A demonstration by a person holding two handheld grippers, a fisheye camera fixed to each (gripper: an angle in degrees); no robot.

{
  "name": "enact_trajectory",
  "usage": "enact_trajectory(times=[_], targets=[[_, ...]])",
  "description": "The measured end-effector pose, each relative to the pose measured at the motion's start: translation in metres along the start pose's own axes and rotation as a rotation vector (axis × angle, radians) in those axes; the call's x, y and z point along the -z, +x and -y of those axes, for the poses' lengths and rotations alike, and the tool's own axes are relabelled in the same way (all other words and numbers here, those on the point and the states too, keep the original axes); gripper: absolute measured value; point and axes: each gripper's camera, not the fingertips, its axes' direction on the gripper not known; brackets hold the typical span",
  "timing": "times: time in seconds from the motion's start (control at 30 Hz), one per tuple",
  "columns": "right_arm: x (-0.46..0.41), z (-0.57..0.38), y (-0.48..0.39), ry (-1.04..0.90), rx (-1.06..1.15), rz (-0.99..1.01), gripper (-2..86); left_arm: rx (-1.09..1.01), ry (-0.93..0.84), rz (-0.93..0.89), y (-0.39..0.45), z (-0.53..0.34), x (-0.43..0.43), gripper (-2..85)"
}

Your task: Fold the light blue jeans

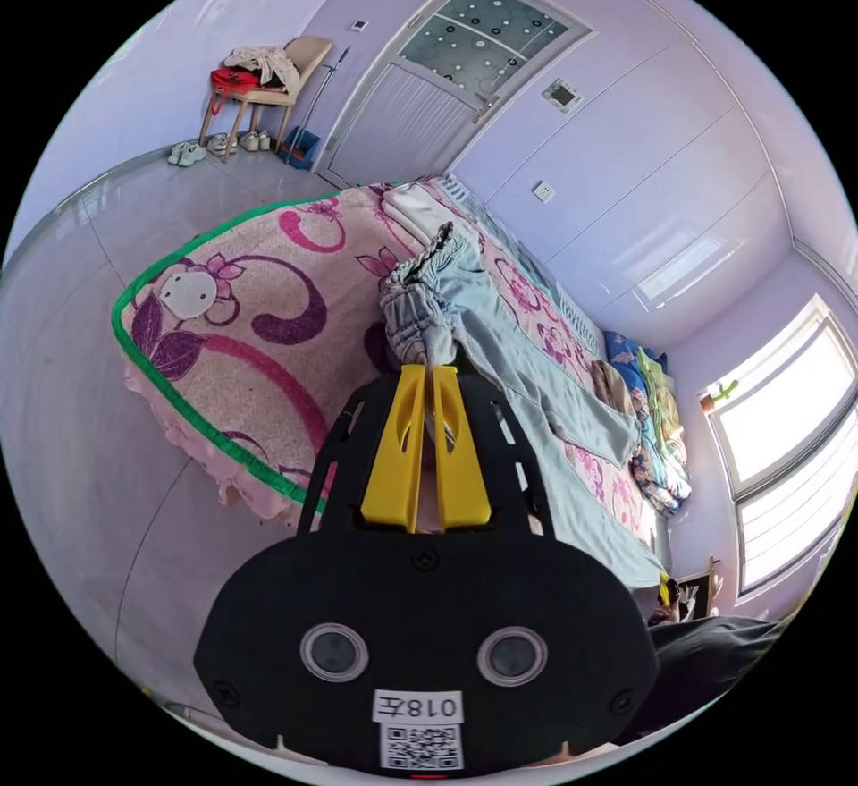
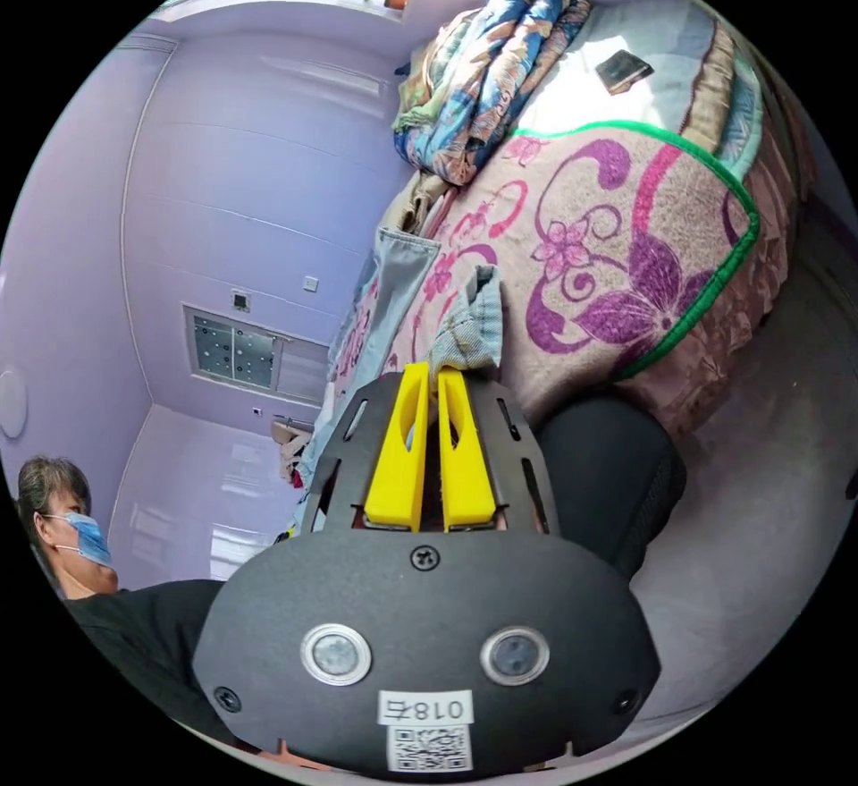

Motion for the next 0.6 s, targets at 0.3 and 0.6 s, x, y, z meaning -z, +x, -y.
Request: enact_trajectory(times=[0.3,0.6], targets=[[0.044,-0.012,-0.06,0.042,0.082,0.086,0.3,0.041,0.049,-0.077,-0.024,-0.032,0.062,-1.0],[0.068,-0.028,-0.108,0.044,0.092,0.083,0.3,0.036,0.041,-0.088,-0.033,-0.052,0.096,-1.0]])
